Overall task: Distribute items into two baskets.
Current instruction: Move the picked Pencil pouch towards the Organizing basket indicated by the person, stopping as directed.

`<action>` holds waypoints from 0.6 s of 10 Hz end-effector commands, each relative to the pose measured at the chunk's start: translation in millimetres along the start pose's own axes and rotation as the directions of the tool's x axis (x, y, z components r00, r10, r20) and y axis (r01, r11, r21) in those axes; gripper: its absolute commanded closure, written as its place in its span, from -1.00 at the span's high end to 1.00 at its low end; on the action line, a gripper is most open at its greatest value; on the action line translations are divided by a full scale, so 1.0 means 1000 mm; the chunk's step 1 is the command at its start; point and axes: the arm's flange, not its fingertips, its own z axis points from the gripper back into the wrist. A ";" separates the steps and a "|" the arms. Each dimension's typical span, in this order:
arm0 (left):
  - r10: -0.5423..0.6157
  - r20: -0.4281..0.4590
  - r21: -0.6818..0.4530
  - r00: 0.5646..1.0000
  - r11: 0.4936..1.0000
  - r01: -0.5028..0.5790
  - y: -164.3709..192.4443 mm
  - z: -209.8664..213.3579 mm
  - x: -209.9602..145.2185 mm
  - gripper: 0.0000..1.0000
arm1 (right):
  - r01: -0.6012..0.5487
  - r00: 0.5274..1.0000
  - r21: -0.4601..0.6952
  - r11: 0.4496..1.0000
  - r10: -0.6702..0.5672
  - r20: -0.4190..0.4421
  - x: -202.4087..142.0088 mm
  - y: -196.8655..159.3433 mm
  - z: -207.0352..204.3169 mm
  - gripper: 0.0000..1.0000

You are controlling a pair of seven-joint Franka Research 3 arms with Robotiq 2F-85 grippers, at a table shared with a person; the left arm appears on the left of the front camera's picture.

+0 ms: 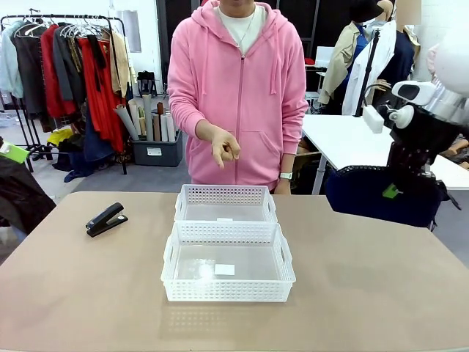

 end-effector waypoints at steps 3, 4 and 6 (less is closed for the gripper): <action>-0.003 0.013 -0.011 1.000 1.000 0.003 0.000 -0.001 0.001 1.00 | 0.025 0.999 -0.049 0.998 -0.027 -0.028 0.036 0.025 -0.006 -1.00; -0.003 0.013 -0.011 1.000 1.000 0.003 0.000 -0.001 0.001 1.00 | 0.037 0.998 -0.057 0.998 -0.040 -0.043 0.046 0.027 -0.009 -1.00; -0.003 0.013 -0.011 1.000 1.000 0.003 0.000 -0.001 0.001 1.00 | 0.020 0.999 -0.068 0.997 -0.022 -0.042 0.063 0.026 -0.017 -1.00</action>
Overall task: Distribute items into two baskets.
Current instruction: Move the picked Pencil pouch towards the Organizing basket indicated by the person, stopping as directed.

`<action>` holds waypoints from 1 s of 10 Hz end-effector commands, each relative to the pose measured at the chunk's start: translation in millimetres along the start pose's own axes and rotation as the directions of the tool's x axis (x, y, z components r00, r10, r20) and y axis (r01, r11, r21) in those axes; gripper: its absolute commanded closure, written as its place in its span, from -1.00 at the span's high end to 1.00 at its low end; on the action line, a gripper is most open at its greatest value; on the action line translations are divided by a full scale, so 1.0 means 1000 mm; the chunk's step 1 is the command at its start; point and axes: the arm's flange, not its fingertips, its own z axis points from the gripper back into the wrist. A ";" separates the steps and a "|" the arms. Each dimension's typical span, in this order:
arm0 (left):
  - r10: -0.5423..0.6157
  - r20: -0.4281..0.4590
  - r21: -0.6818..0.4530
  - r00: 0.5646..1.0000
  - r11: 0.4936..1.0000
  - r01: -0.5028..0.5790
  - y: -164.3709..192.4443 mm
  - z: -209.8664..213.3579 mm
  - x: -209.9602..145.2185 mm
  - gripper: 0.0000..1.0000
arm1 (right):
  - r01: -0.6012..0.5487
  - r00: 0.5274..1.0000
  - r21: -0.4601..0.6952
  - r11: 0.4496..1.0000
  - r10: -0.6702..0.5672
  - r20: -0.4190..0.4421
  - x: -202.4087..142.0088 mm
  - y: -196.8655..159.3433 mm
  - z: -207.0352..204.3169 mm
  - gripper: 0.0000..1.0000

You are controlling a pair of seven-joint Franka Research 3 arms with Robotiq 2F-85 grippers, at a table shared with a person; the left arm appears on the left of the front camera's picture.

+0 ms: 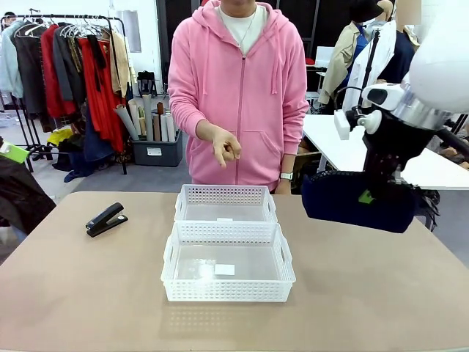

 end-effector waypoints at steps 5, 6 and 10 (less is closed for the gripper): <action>-0.003 0.013 -0.011 1.000 1.000 0.003 0.000 -0.001 0.001 1.00 | -0.023 0.998 -0.026 0.999 0.022 -0.057 0.054 -0.001 -0.041 -1.00; -0.003 0.013 -0.011 1.000 1.000 0.003 0.000 -0.001 0.001 1.00 | -0.022 0.998 -0.034 0.999 0.020 -0.052 0.061 0.000 -0.049 -1.00; -0.003 0.013 -0.011 1.000 1.000 0.003 0.000 -0.001 0.001 1.00 | -0.032 0.999 -0.065 0.997 0.029 -0.039 0.084 0.004 -0.073 -1.00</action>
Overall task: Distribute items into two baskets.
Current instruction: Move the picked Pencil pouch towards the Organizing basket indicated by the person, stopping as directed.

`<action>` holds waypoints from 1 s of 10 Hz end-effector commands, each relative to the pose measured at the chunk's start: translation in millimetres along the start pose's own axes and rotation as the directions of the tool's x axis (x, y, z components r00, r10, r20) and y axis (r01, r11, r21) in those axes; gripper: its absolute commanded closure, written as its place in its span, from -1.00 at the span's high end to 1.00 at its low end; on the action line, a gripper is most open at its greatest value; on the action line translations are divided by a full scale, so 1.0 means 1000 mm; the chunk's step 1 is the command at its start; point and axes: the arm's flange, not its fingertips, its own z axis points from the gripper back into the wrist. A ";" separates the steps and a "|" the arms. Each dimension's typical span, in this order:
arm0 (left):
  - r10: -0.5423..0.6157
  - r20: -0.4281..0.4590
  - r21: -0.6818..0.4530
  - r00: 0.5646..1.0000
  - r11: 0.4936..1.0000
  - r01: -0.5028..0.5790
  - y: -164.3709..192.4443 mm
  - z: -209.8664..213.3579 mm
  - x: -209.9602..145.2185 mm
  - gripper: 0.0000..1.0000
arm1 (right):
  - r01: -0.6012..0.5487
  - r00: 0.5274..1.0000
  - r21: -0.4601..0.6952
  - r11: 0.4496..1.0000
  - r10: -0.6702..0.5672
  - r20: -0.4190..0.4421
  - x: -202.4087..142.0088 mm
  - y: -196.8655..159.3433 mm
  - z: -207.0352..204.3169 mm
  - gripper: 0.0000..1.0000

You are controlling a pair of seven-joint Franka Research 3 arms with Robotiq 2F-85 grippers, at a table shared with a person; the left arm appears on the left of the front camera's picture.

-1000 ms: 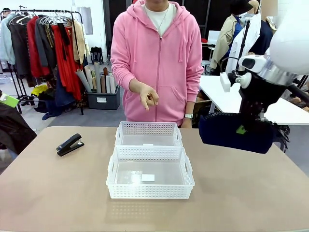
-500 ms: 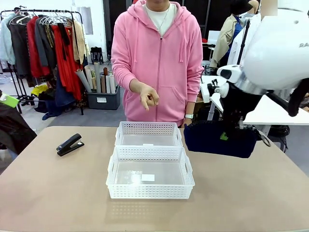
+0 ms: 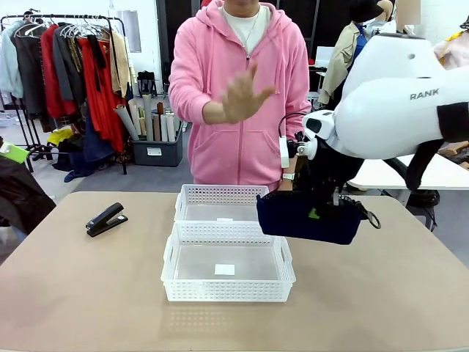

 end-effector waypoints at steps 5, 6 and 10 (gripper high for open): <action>-0.003 0.013 -0.011 1.000 1.000 0.003 0.000 -0.001 0.001 1.00 | 0.048 0.998 -0.081 0.996 -0.050 -0.024 -0.013 -0.001 0.003 -1.00; -0.003 0.013 -0.011 1.000 1.000 0.003 0.000 -0.001 0.001 1.00 | 0.042 0.998 -0.077 0.996 -0.045 -0.035 -0.031 -0.005 0.011 -1.00; -0.003 0.013 -0.011 1.000 1.000 0.003 0.000 -0.001 0.001 1.00 | 0.024 0.993 -0.046 0.999 -0.030 -0.113 -0.095 -0.023 0.019 -1.00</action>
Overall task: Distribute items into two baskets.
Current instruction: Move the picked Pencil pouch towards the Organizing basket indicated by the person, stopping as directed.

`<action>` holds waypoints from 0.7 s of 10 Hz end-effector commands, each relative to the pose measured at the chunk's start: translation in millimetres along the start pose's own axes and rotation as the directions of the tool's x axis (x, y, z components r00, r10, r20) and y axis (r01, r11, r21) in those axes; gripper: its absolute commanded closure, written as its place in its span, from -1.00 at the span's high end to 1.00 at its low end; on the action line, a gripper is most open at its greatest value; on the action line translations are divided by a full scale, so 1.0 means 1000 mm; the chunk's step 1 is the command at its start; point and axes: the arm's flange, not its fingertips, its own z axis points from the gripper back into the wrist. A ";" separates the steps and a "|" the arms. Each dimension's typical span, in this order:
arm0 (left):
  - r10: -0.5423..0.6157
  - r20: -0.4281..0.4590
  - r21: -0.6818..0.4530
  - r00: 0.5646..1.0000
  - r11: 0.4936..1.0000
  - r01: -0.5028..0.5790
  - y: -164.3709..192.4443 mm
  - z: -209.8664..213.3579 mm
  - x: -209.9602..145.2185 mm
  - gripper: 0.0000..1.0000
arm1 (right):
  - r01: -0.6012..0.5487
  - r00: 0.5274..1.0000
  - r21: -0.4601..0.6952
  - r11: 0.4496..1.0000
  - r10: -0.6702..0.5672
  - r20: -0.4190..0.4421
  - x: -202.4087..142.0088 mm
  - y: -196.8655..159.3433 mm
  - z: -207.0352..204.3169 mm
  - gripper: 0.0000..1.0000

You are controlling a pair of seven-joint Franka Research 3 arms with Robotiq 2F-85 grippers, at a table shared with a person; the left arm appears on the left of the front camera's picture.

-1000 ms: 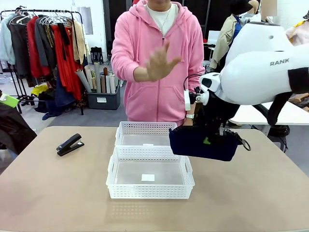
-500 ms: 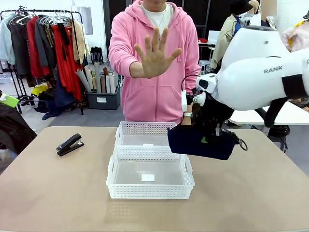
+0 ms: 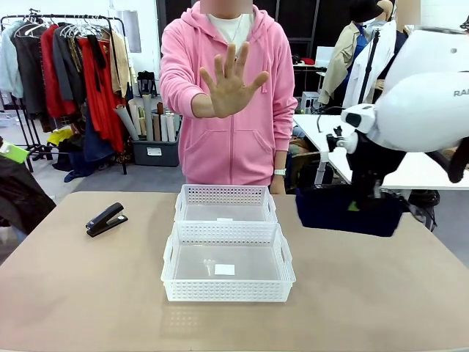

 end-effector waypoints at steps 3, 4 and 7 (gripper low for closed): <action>-0.003 0.013 -0.012 1.000 1.000 0.004 0.000 -0.001 0.001 1.00 | 0.013 1.000 -0.020 1.000 -0.013 -0.026 -0.041 -0.010 -0.004 -1.00; -0.003 0.013 -0.012 1.000 1.000 0.004 0.000 -0.001 0.001 1.00 | 0.006 1.000 -0.018 1.000 -0.007 -0.030 -0.042 -0.010 -0.004 -1.00; -0.003 0.013 -0.012 1.000 1.000 0.004 0.000 -0.001 0.001 1.00 | 0.019 0.999 -0.006 1.000 -0.019 -0.037 -0.035 -0.013 -0.004 -1.00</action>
